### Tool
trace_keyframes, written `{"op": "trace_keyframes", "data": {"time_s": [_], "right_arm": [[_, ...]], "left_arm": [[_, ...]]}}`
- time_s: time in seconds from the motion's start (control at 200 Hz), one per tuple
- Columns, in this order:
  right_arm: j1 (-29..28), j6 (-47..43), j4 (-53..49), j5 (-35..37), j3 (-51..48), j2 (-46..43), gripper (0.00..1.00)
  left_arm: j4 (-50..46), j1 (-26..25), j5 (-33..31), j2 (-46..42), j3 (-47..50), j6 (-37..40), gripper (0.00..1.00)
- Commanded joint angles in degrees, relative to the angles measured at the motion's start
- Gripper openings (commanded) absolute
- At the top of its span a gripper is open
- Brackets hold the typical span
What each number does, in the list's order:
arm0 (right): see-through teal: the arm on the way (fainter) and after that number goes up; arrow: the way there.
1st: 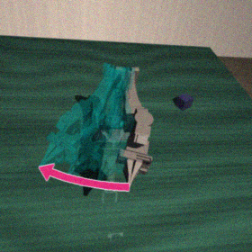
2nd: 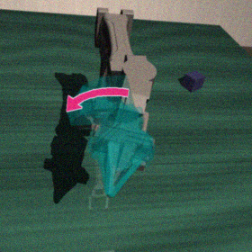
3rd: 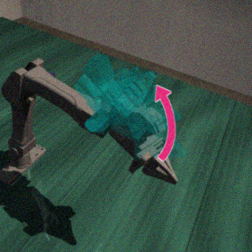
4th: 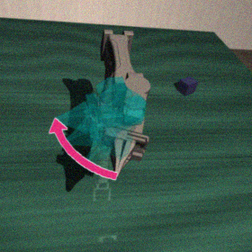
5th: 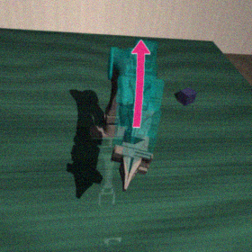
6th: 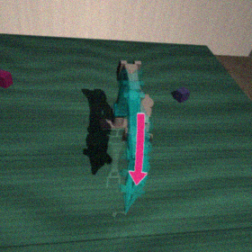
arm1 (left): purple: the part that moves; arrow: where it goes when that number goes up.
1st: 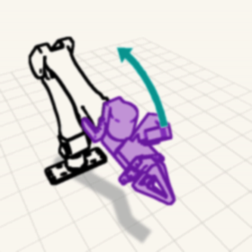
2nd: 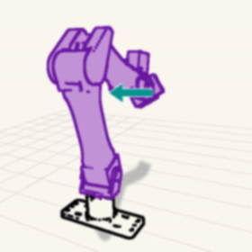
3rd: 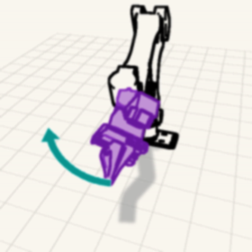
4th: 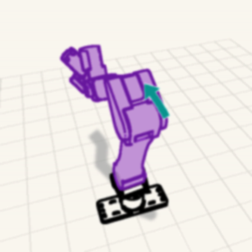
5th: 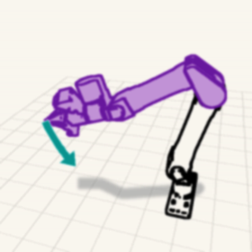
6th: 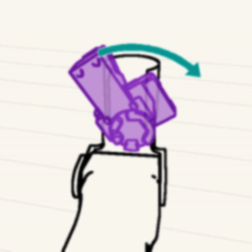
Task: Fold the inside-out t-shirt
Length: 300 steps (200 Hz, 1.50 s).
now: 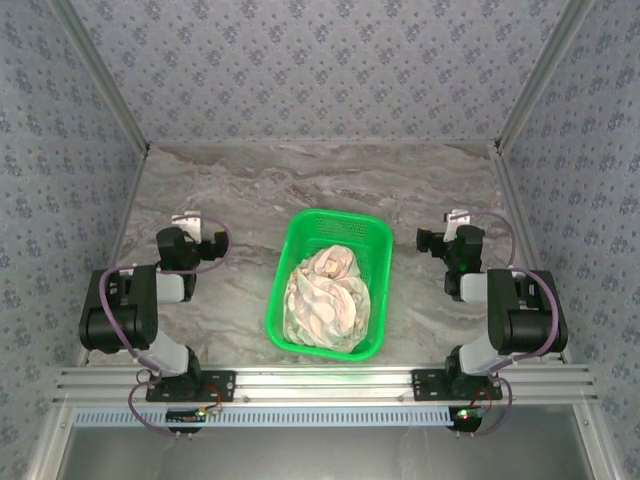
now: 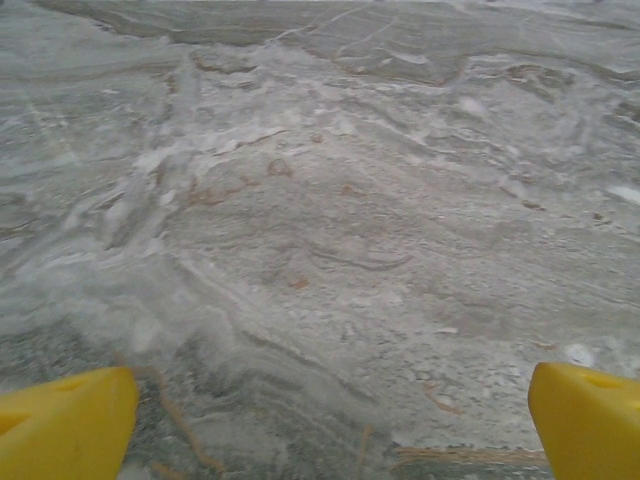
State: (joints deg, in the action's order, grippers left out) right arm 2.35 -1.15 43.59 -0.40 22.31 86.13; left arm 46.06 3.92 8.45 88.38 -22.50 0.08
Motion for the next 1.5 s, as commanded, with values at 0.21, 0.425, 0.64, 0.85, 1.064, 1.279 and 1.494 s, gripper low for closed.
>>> {"op": "trace_keyframes", "data": {"time_s": [0.21,0.425,0.64,0.85,1.064,1.279,1.494], "right_arm": [[-6.05,14.20,-42.11,4.51,16.88,-21.20,0.93],[-24.93,3.05,-64.63,-8.89,27.68,-20.80,0.93],[-42.09,1.99,-76.03,-10.88,33.90,-11.74,0.98],[-46.20,4.49,-79.61,-11.45,35.46,-1.01,1.00],[-46.13,5.65,-78.30,-17.97,36.98,6.15,0.72],[-42.17,11.13,-70.88,-25.95,37.87,3.20,0.00],[-39.25,13.33,-69.36,-28.85,45.47,-3.89,0.00]], "left_arm": [[-43.99,-7.84,-16.81,-24.74,-15.21,-13.55,1.00],[-67.76,-3.94,-11.87,-33.54,-21.03,-41.42,1.00],[-73.16,-9.95,0.01,-34.67,-22.77,-36.25,1.00],[-77.41,-18.21,7.22,-32.14,-26.37,-29.96,1.00],[-75.52,-20.87,14.51,-27.73,-28.07,-28.93,1.00],[-75.75,-26.51,22.75,-23.34,-32.60,-25.07,1.00],[-64.78,-32.75,36.73,-23.34,-30.80,-19.20,1.00]]}}
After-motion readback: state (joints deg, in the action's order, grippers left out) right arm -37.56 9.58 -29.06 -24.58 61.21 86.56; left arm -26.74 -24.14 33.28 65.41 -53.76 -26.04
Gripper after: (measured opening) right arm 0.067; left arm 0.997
